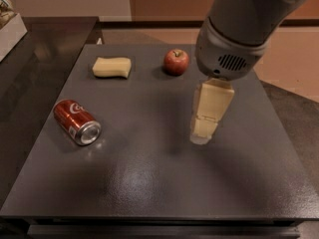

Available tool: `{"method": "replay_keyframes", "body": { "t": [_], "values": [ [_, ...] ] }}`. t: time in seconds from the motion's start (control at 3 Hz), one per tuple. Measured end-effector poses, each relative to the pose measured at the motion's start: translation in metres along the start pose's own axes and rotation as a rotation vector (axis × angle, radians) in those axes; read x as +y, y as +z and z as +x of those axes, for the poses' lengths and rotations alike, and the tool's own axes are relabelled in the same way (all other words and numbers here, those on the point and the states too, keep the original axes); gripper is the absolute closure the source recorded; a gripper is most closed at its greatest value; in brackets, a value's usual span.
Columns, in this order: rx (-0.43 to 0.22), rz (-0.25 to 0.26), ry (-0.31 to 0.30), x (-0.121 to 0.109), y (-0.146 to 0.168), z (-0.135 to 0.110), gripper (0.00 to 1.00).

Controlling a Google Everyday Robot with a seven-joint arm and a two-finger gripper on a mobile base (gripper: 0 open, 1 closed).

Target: Place coke can upright

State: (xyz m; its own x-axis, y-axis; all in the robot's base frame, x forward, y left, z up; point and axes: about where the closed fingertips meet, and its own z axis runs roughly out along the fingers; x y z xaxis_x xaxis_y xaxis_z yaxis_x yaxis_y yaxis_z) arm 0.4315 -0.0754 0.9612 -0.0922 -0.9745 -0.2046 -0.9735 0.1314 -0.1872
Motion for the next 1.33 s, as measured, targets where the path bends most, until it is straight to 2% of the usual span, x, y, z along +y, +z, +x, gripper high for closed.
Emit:
{"method": "replay_keyframes", "body": {
  "t": [0.33, 0.67, 1.0, 1.33],
  "values": [
    [0.011, -0.042, 0.037, 0.006, 0.020, -0.035, 0.00],
    [0.026, -0.042, 0.121, 0.008, 0.034, -0.065, 0.00],
    [0.045, -0.018, 0.223, 0.008, 0.046, -0.092, 0.00],
    [0.056, -0.004, 0.310, 0.007, 0.052, -0.106, 0.00]
  ]
}}
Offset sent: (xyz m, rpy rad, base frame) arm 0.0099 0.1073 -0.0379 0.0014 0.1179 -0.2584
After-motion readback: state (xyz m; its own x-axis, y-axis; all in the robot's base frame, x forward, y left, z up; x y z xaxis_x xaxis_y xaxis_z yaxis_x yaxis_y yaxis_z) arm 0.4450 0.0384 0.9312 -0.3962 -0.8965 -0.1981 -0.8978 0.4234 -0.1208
